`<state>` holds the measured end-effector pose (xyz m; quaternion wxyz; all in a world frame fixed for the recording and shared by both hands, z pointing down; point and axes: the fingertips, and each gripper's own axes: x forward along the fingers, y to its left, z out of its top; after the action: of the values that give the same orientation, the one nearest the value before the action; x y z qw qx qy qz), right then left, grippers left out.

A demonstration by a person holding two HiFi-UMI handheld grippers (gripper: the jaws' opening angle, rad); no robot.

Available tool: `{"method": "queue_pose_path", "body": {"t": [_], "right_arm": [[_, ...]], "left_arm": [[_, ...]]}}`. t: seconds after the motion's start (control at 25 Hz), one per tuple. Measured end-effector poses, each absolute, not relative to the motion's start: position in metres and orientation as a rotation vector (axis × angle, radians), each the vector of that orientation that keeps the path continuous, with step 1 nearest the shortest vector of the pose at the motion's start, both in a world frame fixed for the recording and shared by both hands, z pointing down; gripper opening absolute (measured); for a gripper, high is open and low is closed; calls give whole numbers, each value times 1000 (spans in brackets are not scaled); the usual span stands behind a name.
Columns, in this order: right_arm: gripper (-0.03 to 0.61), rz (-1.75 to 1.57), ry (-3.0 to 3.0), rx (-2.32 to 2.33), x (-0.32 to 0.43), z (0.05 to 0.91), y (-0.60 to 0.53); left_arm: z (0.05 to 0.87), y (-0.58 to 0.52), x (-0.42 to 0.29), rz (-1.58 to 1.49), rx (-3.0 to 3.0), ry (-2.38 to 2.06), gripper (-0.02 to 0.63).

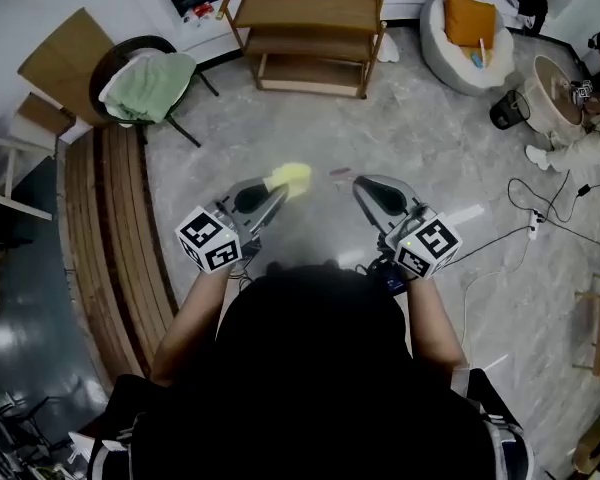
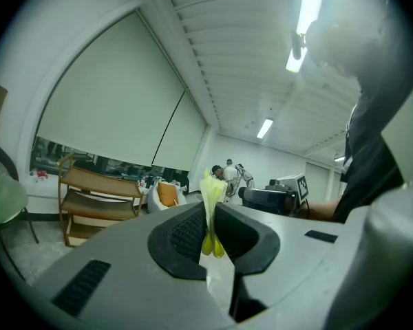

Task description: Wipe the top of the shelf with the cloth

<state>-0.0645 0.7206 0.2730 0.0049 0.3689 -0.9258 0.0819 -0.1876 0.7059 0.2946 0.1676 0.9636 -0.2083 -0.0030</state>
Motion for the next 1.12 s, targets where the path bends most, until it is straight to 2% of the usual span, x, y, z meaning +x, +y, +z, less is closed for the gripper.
{"method": "queue_pose_path", "body": {"t": [0.2,0.4,0.52,0.84,1.12], "right_arm": [[34,173,-2853,1175,-62,265,719],[35,86,-2775,1188,28,277,735],[34,89,-2726,1191,52,287,731],[35,260,-2787,1178,25,306,678],[34,360,-2805,1132,-2,314,596]], "left_arm": [[289,702,-197,-11,2735,-554,31],[296,726,-151,24,2707,-582,31],[303,725,-146,39,2692,-585,31],[323,672,-159,7,2624,-590,31],[325,581,-171,-43,2634,-555,31]]}}
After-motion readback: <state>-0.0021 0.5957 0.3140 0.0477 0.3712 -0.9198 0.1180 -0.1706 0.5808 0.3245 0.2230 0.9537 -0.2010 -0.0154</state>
